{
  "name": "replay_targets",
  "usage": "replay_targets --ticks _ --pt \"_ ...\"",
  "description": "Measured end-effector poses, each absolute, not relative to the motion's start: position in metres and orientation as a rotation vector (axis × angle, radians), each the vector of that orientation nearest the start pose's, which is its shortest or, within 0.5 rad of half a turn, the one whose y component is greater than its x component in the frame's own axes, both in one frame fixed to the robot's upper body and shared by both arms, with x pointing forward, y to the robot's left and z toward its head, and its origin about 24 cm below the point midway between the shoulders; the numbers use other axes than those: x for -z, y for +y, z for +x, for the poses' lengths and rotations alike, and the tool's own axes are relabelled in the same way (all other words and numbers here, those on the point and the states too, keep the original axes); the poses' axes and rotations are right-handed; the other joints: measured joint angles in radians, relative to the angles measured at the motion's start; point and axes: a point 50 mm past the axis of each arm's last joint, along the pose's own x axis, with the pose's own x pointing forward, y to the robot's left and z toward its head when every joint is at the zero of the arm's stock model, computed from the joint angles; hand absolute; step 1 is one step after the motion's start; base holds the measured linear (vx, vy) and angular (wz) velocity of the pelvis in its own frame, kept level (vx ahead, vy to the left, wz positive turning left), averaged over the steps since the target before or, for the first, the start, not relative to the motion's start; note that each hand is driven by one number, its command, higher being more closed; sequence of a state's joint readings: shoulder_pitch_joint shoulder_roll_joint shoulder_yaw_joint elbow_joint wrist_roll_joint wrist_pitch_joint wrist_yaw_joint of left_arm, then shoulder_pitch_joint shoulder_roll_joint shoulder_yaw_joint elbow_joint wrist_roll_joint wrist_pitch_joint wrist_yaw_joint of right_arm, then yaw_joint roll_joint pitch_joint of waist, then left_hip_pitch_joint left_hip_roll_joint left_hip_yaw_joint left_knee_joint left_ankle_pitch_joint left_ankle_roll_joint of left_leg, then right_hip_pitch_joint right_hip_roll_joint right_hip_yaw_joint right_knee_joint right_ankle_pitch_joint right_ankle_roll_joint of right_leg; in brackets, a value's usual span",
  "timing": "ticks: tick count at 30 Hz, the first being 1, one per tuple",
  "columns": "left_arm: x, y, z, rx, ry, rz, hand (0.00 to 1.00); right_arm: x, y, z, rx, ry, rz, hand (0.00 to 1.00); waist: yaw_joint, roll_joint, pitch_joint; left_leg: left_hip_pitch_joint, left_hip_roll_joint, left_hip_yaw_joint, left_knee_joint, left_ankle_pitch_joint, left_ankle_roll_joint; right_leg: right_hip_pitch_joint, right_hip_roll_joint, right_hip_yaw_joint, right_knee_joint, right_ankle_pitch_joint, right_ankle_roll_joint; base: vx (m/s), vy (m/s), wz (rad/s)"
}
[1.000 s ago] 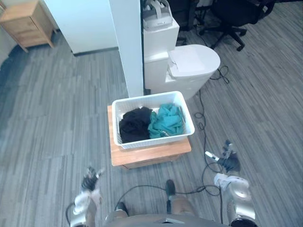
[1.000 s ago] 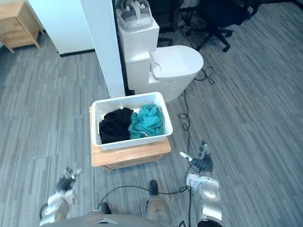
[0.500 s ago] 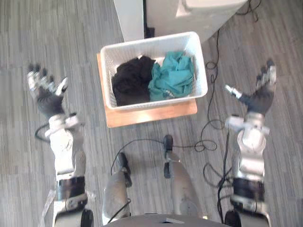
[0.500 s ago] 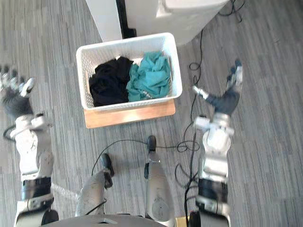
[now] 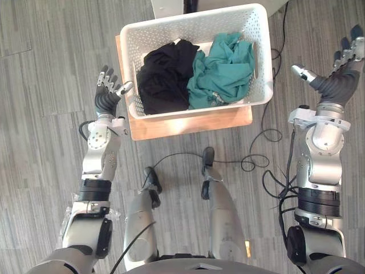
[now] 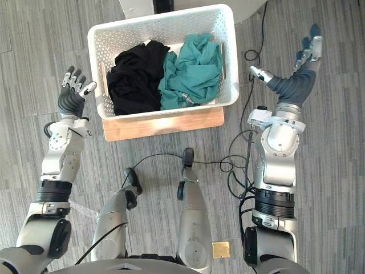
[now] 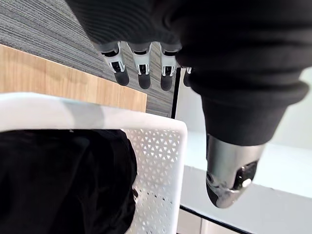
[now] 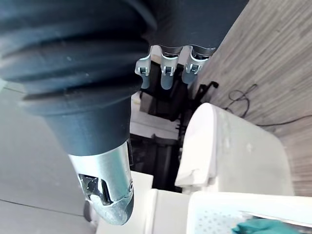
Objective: Pick up the laundry basket with both hands and put the clothes into the washing machine.
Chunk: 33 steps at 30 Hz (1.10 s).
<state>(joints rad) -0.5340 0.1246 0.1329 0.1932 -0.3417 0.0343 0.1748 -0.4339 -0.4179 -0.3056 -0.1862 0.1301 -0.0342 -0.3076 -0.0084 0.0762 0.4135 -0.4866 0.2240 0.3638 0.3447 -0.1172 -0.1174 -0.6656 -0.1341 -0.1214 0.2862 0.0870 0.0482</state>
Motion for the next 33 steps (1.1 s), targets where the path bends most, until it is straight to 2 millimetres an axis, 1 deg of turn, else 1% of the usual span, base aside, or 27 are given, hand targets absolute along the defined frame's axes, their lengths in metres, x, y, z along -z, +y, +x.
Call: replay_targets --ticks 2,4,7,10,13,14,16,17,18,21,22,24,27,30,33 --pt "-0.147 0.175 0.341 -0.2 -0.271 -0.234 0.0 -0.248 -0.259 0.268 0.496 -0.8 -0.104 0.0 0.006 0.0 0.001 0.002 -0.005 0.001 -0.012 0.004 -0.001 -0.016 -0.004 0.002 0.028 0.003 0.005 0.04 0.012 0.06" --pt "-0.146 0.178 0.338 -0.231 -0.274 -0.211 0.0 -0.248 -0.26 0.267 0.501 -0.802 -0.101 0.0 0.012 0.0 0.001 0.004 -0.009 0.009 -0.021 0.006 0.0 -0.032 -0.008 0.004 0.045 0.004 0.005 0.05 0.001 -0.03" --pt "-0.144 0.18 0.337 -0.279 -0.268 -0.246 0.0 -0.246 -0.262 0.266 0.52 -0.799 -0.08 0.0 0.012 0.001 0.003 0.023 -0.019 0.022 -0.055 0.02 -0.006 -0.035 -0.015 0.006 0.05 0.004 0.005 0.07 -0.002 -0.03" --pt "-0.145 0.178 0.337 -0.271 -0.271 -0.247 0.0 -0.245 -0.264 0.265 0.531 -0.798 -0.069 0.0 0.008 0.001 0.003 0.032 -0.025 0.028 -0.073 0.024 -0.005 -0.034 -0.02 0.006 0.05 0.004 0.005 0.06 0.001 0.01" --pt "-0.142 0.172 0.342 -0.233 -0.248 -0.246 0.0 -0.245 -0.264 0.266 0.529 -0.798 -0.068 0.0 0.008 0.001 0.003 0.036 -0.03 0.033 -0.078 0.024 -0.005 -0.034 -0.023 0.008 0.05 0.004 0.005 0.06 0.006 0.01" --pt "-0.136 0.167 0.35 -0.205 -0.2 -0.244 0.0 -0.246 -0.263 0.267 0.52 -0.8 -0.05 0.0 0.008 0.001 0.003 0.036 -0.033 0.034 -0.08 0.024 -0.004 -0.034 -0.025 0.008 0.05 0.004 0.005 0.05 0.004 0.03" --pt "-0.129 0.161 0.357 -0.18 -0.146 -0.254 0.0 -0.249 -0.262 0.268 0.511 -0.809 -0.033 0.0 0.007 0.001 0.003 0.036 -0.035 0.037 -0.083 0.026 -0.002 -0.035 -0.027 0.009 0.047 0.005 0.007 0.05 0.004 0.0" --pt "-0.125 0.154 0.36 -0.144 -0.115 -0.26 0.0 -0.253 -0.26 0.268 0.505 -0.825 -0.02 0.0 0.004 0.002 0.01 0.036 -0.035 0.042 -0.084 0.026 -0.002 -0.035 -0.027 0.012 0.045 0.007 0.01 0.05 0.004 -0.03" --pt "-0.125 0.153 0.36 -0.138 -0.113 -0.263 0.0 -0.254 -0.26 0.268 0.503 -0.83 -0.015 0.0 0.003 0.002 0.012 0.037 -0.036 0.043 -0.084 0.025 -0.002 -0.036 -0.027 0.012 0.044 0.007 0.01 0.05 0.002 -0.05" --pt "-0.128 0.144 0.367 -0.074 -0.101 -0.278 0.0 -0.262 -0.258 0.272 0.493 -0.854 0.004 0.0 -0.002 0.002 0.031 0.035 -0.036 0.054 -0.085 0.026 -0.002 -0.043 -0.024 0.022 0.037 0.012 0.013 0.05 -0.005 -0.11" --pt "-0.133 0.144 0.369 -0.055 -0.116 -0.286 0.0 -0.263 -0.257 0.272 0.486 -0.854 0.021 0.0 0.004 0.002 0.031 0.034 -0.035 0.065 -0.087 0.026 -0.002 -0.051 -0.02 0.031 0.029 0.021 0.012 0.06 -0.011 -0.2" --pt "-0.14 0.147 0.375 -0.034 -0.126 -0.264 0.0 -0.264 -0.255 0.273 0.477 -0.854 0.022 0.0 0.007 0.002 0.031 0.032 -0.034 0.079 -0.088 0.026 -0.002 -0.053 -0.015 0.041 0.01 0.034 0.014 0.05 -0.01 -0.2" --pt "-0.151 0.153 0.384 -0.025 -0.132 -0.221 0.0 -0.265 -0.252 0.275 0.458 -0.857 0.025 0.0 0.003 0.002 0.031 0.031 -0.034 0.102 -0.087 0.026 -0.002 -0.051 -0.01 0.057 -0.023 0.063 0.019 0.02 -0.002 -0.15" --pt "-0.16 0.159 0.389 -0.03 -0.149 -0.159 0.0 -0.275 -0.248 0.274 0.439 -0.896 0.041 0.0 -0.003 0.001 0.032 0.015 -0.033 0.11 -0.082 0.026 0.002 -0.05 -0.005 0.068 -0.066 0.091 0.02 0.0 -0.014 -0.08" --pt "-0.165 0.166 0.39 -0.048 -0.158 -0.123 0.0 -0.286 -0.243 0.273 0.42 -0.941 0.048 0.0 -0.002 0.0 0.033 0.001 -0.025 0.124 -0.061 0.022 0.016 -0.047 0.002 0.079 -0.1 0.091 0.02 -0.01 -0.036 -0.1"
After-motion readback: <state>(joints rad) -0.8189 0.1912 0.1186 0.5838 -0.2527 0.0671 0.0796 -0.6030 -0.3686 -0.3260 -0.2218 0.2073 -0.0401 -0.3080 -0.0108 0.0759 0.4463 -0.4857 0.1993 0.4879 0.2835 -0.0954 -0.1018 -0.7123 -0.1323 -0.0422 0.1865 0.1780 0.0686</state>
